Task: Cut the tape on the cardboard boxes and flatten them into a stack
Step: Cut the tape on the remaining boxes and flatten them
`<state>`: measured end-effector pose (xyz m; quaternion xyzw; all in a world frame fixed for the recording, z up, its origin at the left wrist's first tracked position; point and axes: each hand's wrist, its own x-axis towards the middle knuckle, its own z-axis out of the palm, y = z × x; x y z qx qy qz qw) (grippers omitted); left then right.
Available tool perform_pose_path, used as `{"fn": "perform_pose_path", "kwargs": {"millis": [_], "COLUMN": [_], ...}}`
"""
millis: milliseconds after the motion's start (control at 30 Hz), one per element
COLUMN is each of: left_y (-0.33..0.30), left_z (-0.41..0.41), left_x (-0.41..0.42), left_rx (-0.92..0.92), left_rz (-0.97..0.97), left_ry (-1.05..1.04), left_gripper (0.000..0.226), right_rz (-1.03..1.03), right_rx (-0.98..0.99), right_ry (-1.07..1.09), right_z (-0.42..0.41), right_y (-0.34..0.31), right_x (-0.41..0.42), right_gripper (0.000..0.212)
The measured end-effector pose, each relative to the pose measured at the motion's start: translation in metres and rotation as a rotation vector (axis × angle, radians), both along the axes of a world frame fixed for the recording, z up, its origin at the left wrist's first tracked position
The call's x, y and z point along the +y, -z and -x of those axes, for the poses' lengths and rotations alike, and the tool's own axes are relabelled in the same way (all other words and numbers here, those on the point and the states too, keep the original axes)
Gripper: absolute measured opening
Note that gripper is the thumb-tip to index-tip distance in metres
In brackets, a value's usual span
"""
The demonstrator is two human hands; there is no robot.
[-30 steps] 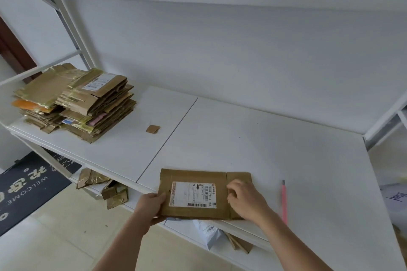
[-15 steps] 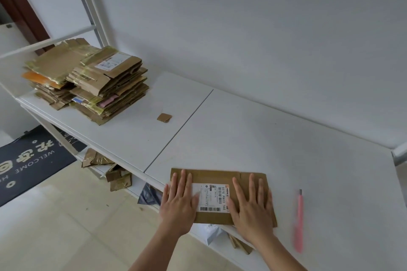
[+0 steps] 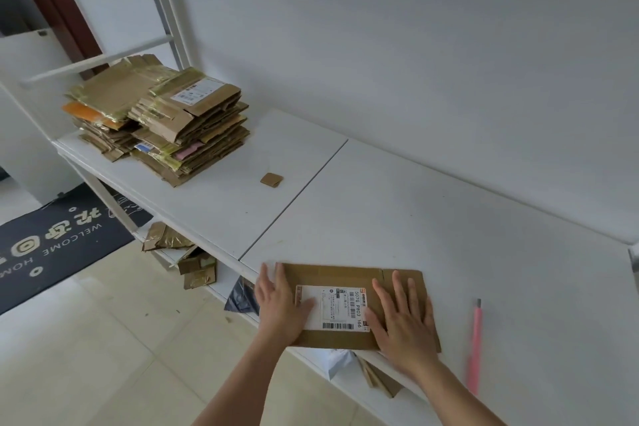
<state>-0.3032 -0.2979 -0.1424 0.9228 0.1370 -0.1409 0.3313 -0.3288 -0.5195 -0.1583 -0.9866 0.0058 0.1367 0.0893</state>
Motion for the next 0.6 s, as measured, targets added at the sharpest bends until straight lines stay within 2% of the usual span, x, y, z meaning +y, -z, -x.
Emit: {"fn": "perform_pose_path", "kwargs": {"millis": [67, 133, 200, 267, 400, 500, 600], "left_y": [-0.014, -0.027, -0.040, -0.047, -0.076, -0.092, -0.102], "left_z": [0.009, 0.018, 0.027, 0.028, 0.021, 0.009, 0.001], "left_x": [-0.001, 0.002, 0.008, 0.013, 0.025, 0.048, 0.066], "left_rx": [0.024, 0.141, 0.267, 0.282, 0.072, -0.059, -0.116], "left_rz": [0.178, 0.422, 0.663, 0.747, 0.794, 0.858, 0.964], "left_ry": [-0.327, -0.592, -0.738, -0.729, -0.846, -0.958, -0.999], "left_gripper": [0.073, 0.036, 0.010, 0.011, 0.009, 0.010, 0.002], "right_rz": [0.013, -0.022, -0.089, -0.168, -0.366, -0.675, -0.959], "right_rx": [-0.002, 0.037, 0.092, 0.089, -0.064, -0.072, -0.026], "right_ry": [-0.109, -0.153, -0.120, -0.013, 0.269, 0.305, 0.207], "right_z": [0.005, 0.008, 0.011, 0.012, 0.012, 0.002, -0.010], "right_y": [-0.001, -0.006, -0.017, -0.026, -0.049, -0.072, -0.094], "right_x": [-0.008, -0.011, -0.009, -0.003, 0.029, 0.061, 0.092], "right_gripper": [0.097, 0.097, 0.080, 0.063, 0.075, 0.082, 0.086]}}
